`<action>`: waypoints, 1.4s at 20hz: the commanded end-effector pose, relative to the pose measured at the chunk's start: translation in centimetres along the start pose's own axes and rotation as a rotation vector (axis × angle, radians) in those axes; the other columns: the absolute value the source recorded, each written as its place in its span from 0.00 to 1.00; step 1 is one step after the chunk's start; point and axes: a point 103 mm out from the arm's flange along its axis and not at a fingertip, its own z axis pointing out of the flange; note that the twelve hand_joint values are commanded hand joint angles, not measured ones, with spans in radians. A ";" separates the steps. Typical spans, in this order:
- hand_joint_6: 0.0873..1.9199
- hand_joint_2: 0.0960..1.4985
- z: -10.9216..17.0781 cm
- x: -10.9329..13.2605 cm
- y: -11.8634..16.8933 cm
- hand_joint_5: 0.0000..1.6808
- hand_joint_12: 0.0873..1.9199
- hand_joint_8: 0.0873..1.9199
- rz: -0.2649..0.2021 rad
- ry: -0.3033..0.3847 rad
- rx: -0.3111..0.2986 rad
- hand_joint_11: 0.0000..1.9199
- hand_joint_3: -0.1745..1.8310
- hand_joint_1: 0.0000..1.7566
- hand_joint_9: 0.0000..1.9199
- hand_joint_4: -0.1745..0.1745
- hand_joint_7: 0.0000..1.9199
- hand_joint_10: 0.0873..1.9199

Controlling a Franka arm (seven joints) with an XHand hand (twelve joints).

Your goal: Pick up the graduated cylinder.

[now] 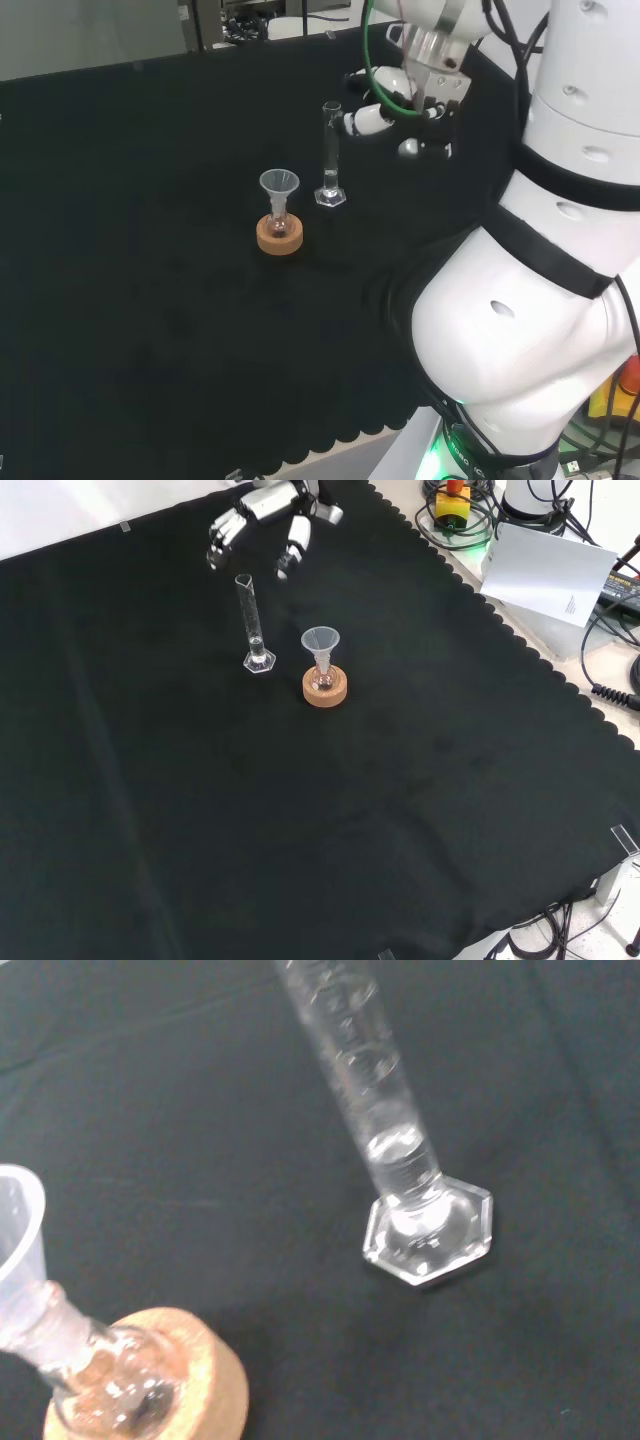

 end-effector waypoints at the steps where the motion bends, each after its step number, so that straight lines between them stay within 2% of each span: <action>1: 0.00 0.48 3.4 -1.7 0.2 0.24 0.71 0.30 -0.027 0.129 -0.014 0.06 0.29 0.43 0.22 0.38 0.11 0.31; 7: 0.00 0.40 5.0 -2.0 0.3 0.29 0.70 0.30 -0.062 0.231 -0.023 0.09 0.36 0.49 0.25 0.37 0.14 0.29; 14: 0.00 0.37 6.3 -1.8 0.9 0.30 0.69 0.30 -0.132 0.292 -0.008 0.09 0.38 0.51 0.25 0.36 0.15 0.28; 20: 0.00 0.36 7.5 -1.8 1.5 0.30 0.69 0.30 -0.154 0.390 0.002 0.09 0.39 0.53 0.25 0.37 0.15 0.28; 23: 0.00 0.36 8.0 -1.7 2.0 0.29 0.69 0.30 -0.162 0.443 0.003 0.10 0.40 0.56 0.26 0.37 0.15 0.28; 28: 0.00 0.36 8.6 -1.6 2.7 0.30 0.68 0.31 -0.183 0.536 -0.039 0.13 0.41 0.59 0.28 0.37 0.17 0.28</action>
